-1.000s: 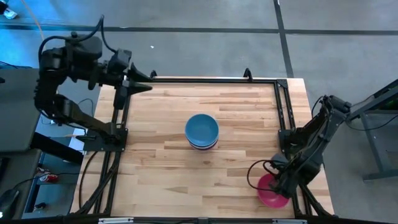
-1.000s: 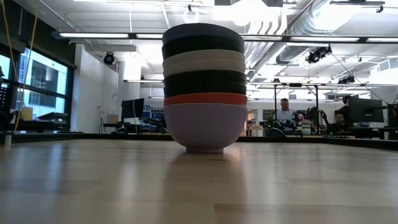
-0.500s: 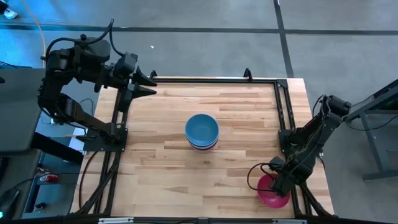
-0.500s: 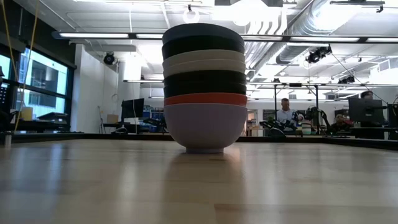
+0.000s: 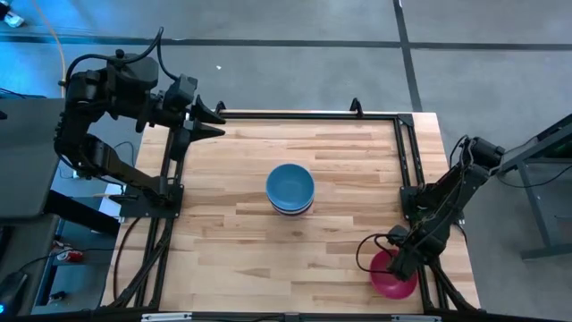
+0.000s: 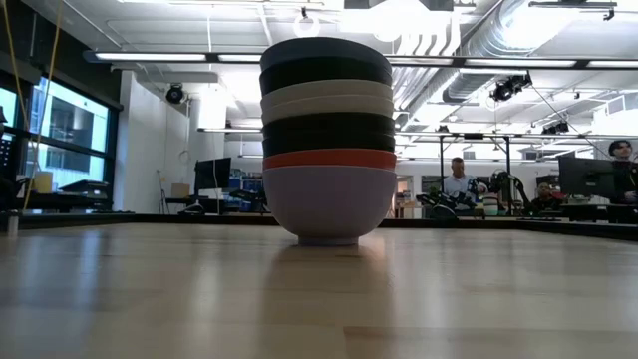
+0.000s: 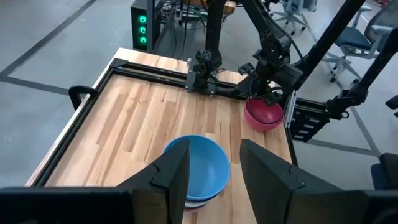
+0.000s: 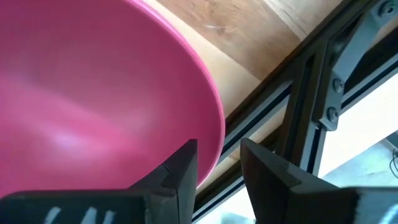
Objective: Nest bowls inside each other
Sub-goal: Stack the pink bowl on top of the blue bowl
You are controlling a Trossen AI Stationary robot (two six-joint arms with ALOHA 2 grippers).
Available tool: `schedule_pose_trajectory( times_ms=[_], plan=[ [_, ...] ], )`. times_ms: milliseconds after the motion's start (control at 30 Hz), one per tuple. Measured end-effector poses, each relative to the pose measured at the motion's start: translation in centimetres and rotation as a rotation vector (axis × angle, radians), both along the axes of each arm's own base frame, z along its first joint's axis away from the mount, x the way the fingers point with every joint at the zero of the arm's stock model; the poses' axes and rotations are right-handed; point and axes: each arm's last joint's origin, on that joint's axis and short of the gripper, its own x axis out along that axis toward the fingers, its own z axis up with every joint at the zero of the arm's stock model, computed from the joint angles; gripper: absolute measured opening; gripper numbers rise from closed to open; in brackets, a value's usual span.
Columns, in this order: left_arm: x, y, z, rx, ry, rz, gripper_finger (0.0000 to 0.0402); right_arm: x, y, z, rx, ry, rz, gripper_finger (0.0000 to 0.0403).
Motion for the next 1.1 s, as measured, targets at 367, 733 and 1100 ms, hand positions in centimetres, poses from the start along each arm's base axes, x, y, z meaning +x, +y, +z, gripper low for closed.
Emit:
schedule_pose_trajectory(
  times_ms=[367, 733, 1100],
  plan=[
    [0.0, 0.0, 0.0, 0.006, 0.001, -0.005, 0.0131, 0.0, 0.0, 0.0, -0.011, 0.004, -0.04, 0.006],
    [0.0, -0.2, 0.0, -0.018, -0.006, -0.05, 0.0131, 0.1, 0.0, -0.1, -0.026, -0.015, -0.077, 0.0026],
    [0.0, -0.2, 0.0, -0.033, -0.008, -0.042, 0.0131, 0.4, 0.3, -1.6, 0.028, -0.066, -0.107, 0.0062]
  ],
)
